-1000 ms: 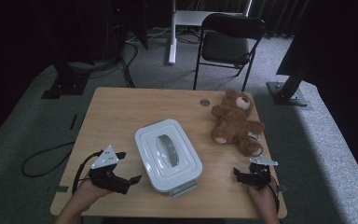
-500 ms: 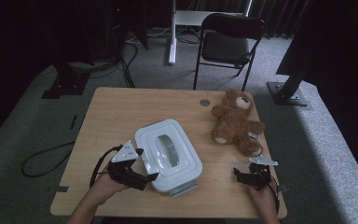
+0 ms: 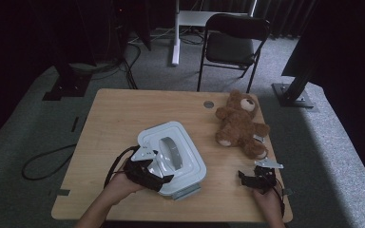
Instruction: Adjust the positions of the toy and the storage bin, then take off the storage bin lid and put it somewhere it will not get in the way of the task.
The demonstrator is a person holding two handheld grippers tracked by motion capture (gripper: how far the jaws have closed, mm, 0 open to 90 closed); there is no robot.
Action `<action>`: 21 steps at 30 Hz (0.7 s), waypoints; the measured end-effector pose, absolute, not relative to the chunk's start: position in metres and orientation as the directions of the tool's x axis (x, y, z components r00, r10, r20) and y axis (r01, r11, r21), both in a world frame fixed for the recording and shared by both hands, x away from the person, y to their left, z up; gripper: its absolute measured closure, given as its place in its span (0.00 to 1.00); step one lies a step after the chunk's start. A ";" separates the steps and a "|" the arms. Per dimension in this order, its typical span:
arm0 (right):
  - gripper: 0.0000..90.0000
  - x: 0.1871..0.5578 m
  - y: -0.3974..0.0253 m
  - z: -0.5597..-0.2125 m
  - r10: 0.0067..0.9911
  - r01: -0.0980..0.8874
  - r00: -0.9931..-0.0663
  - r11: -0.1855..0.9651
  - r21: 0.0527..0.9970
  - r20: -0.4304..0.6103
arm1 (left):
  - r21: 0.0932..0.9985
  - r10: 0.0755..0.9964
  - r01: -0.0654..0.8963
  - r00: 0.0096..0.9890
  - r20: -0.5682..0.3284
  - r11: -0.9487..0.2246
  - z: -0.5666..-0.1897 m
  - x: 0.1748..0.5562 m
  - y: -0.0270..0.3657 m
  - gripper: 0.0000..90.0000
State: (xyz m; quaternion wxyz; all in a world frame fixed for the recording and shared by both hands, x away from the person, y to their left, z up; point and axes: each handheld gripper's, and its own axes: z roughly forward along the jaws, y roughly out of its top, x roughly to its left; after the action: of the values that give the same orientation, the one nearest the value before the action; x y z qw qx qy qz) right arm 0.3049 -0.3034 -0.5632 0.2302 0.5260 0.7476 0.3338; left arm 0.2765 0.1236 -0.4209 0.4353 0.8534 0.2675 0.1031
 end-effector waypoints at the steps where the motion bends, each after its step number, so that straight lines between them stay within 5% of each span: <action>1: 0.13 0.305 -0.303 -0.563 0.940 0.633 -0.341 0.224 0.741 0.007 | 0.798 0.548 0.368 0.835 -0.057 -0.478 -0.420 0.277 0.123 0.01; 21: 0.13 0.305 -0.303 -0.563 0.940 0.633 -0.341 0.224 0.741 0.007 | 0.782 0.547 0.391 0.834 -0.078 -0.485 -0.423 0.285 0.108 0.05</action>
State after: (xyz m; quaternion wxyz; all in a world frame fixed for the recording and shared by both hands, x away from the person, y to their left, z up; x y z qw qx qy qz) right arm 0.3049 -0.3034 -0.5632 0.2303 0.5258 0.7477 0.3338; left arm 0.2850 0.1076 -0.4225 0.4276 0.8568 0.2735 0.0911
